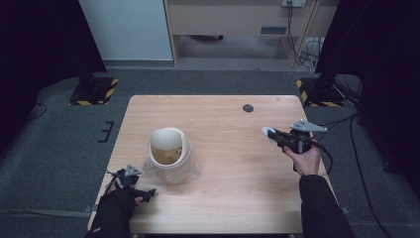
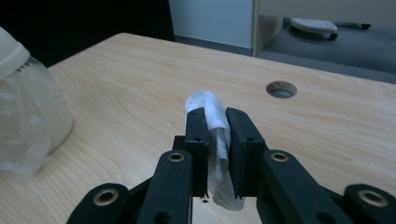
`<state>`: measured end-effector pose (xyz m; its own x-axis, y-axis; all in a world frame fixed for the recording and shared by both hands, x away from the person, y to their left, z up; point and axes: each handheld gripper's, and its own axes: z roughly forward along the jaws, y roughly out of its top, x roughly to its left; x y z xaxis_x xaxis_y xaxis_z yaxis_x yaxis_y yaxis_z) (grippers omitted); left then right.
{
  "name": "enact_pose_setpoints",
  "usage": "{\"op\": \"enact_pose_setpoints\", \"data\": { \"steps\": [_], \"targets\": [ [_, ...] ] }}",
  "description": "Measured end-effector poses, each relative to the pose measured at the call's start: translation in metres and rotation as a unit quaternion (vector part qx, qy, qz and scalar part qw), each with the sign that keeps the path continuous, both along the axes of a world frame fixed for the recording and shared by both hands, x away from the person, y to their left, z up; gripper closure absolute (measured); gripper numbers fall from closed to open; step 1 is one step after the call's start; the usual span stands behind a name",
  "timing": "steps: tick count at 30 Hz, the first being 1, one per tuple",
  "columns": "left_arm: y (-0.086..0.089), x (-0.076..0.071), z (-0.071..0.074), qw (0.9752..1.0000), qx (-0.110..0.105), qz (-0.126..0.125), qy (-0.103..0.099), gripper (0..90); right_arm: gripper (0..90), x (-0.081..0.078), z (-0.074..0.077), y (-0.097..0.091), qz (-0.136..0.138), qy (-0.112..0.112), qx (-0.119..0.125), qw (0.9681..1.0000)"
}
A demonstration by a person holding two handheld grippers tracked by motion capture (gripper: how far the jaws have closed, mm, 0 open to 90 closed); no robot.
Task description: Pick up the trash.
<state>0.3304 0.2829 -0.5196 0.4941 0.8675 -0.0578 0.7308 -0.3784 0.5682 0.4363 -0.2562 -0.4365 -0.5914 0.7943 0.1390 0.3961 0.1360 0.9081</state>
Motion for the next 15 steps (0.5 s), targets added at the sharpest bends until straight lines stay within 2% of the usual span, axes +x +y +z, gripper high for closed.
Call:
{"op": "enact_pose_setpoints", "data": {
  "steps": [15],
  "targets": [
    [0.0, 0.0, -0.001, 1.0, 0.0, -0.002, -0.003, 3.3, 79.8, -0.01, 0.028, 0.014, 0.033, -0.035, 0.035, 0.9982]
  ]
}}
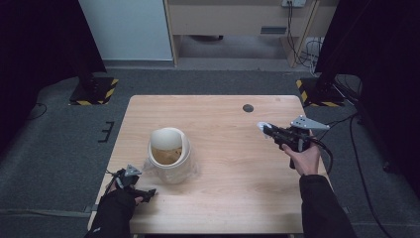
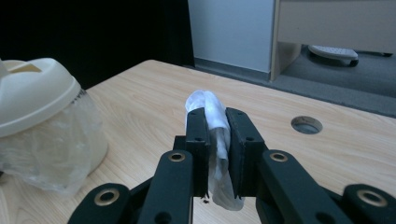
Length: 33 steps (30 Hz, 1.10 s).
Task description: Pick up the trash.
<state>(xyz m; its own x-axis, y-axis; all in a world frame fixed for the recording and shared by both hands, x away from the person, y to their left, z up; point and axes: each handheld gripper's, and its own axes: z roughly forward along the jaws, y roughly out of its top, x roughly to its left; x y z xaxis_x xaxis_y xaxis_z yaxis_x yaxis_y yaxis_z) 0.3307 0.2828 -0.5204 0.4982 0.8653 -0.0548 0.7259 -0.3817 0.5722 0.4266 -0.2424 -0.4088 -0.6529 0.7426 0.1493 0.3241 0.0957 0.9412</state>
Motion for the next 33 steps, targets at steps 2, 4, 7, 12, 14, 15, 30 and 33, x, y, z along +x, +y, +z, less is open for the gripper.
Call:
{"op": "enact_pose_setpoints", "data": {
  "steps": [2, 4, 7, 12, 14, 15, 30, 33],
  "targets": [
    [0.0, 0.0, 0.0, 1.0, -0.001, 0.0, 0.0, 3.1, 79.8, -0.001, 0.003, 0.001, 0.004, -0.004, 0.007, 1.0],
    [0.0, 0.0, 0.0, 1.0, -0.003, 0.001, -0.001, 3.1, 79.8, -0.002, 0.005, 0.003, 0.007, -0.007, 0.011, 0.9999],
    [0.001, 0.0, 0.0, 1.0, -0.004, 0.0, -0.001, 3.1, 79.9, -0.004, 0.009, 0.007, 0.014, -0.012, 0.012, 0.9998],
    [0.001, 0.0, 0.0, 1.0, -0.004, 0.0, -0.002, 2.9, 79.9, -0.008, 0.016, 0.017, 0.031, -0.02, 0.012, 0.9992],
    [0.001, 0.0, 0.0, 1.0, -0.004, 0.001, -0.002, 2.9, 79.9, -0.01, 0.019, 0.021, 0.04, -0.025, 0.015, 0.9988],
    [0.001, 0.0, 0.0, 1.0, -0.003, 0.0, -0.002, 2.9, 79.9, -0.011, 0.021, 0.023, 0.045, -0.027, 0.016, 0.9985],
    [0.0, 0.0, -0.001, 1.0, -0.002, -0.002, -0.004, 2.3, 80.2, -0.022, 0.036, 0.048, 0.086, -0.041, 0.032, 0.9949],
    [0.001, 0.0, -0.001, 1.0, -0.004, -0.002, -0.005, 2.1, 80.3, -0.022, 0.038, 0.05, 0.09, -0.041, 0.039, 0.9943]
  ]
}}
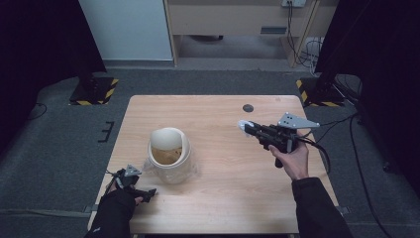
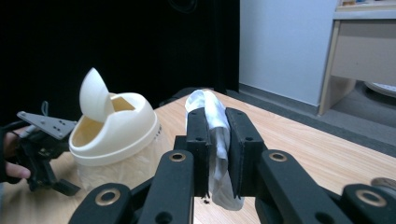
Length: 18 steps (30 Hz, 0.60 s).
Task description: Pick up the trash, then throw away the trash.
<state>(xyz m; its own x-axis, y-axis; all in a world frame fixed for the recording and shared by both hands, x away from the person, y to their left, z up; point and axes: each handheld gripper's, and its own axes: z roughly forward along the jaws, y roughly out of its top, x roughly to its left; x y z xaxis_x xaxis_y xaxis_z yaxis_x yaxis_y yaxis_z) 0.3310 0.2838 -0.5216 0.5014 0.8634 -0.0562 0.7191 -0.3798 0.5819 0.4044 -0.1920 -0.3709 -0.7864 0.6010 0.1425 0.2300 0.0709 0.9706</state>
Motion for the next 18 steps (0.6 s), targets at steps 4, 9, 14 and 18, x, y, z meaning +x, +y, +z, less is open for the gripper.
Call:
{"op": "enact_pose_setpoints", "data": {
  "steps": [4, 9, 14, 18],
  "targets": [
    [0.0, 0.0, 0.0, 1.0, 0.0, 0.0, -0.001, 2.0, 80.4, 0.0, 0.002, 0.003, 0.007, 0.002, 0.015, 0.9999],
    [0.0, 0.0, 0.0, 1.0, 0.001, -0.001, -0.001, 1.9, 80.5, 0.0, 0.001, 0.005, 0.009, 0.002, 0.019, 0.9998],
    [-0.001, 0.0, -0.001, 1.0, 0.001, 0.0, -0.003, 1.7, 80.6, -0.002, 0.006, 0.014, 0.021, -0.003, 0.013, 0.9997],
    [0.0, 0.0, -0.001, 1.0, 0.0, 0.0, -0.004, 1.3, 80.6, -0.003, 0.011, 0.028, 0.033, -0.008, 0.01, 0.9994]
  ]
}}
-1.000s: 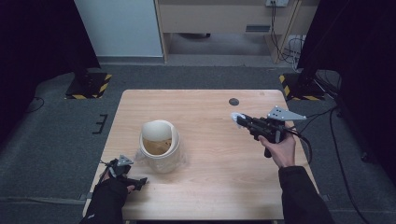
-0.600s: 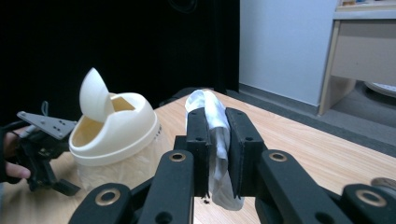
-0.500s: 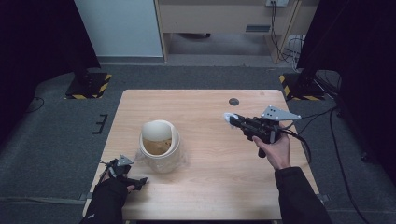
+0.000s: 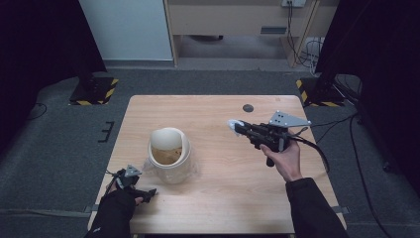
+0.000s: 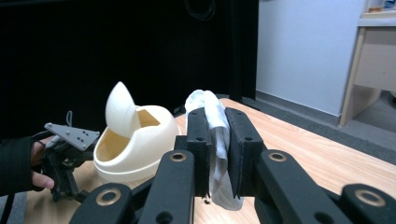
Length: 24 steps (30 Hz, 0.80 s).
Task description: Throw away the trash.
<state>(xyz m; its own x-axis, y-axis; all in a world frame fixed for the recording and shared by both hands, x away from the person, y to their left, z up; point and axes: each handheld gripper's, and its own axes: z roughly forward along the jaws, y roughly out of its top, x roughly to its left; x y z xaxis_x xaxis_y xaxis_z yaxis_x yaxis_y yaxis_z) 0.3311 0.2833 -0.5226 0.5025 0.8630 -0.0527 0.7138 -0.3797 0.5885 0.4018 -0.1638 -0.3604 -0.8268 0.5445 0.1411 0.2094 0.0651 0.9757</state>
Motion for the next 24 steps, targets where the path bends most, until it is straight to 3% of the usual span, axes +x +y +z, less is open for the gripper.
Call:
{"op": "enact_pose_setpoints", "data": {
  "steps": [12, 24],
  "targets": [
    [0.001, 0.0, -0.001, 1.0, -0.003, 0.0, -0.004, 1.2, 80.5, -0.002, 0.01, 0.039, 0.033, -0.01, 0.009, 0.9994],
    [0.001, 0.0, -0.001, 1.0, -0.001, 0.0, -0.005, 1.1, 80.5, -0.004, 0.014, 0.078, 0.065, -0.016, 0.0, 0.9978]
  ]
}}
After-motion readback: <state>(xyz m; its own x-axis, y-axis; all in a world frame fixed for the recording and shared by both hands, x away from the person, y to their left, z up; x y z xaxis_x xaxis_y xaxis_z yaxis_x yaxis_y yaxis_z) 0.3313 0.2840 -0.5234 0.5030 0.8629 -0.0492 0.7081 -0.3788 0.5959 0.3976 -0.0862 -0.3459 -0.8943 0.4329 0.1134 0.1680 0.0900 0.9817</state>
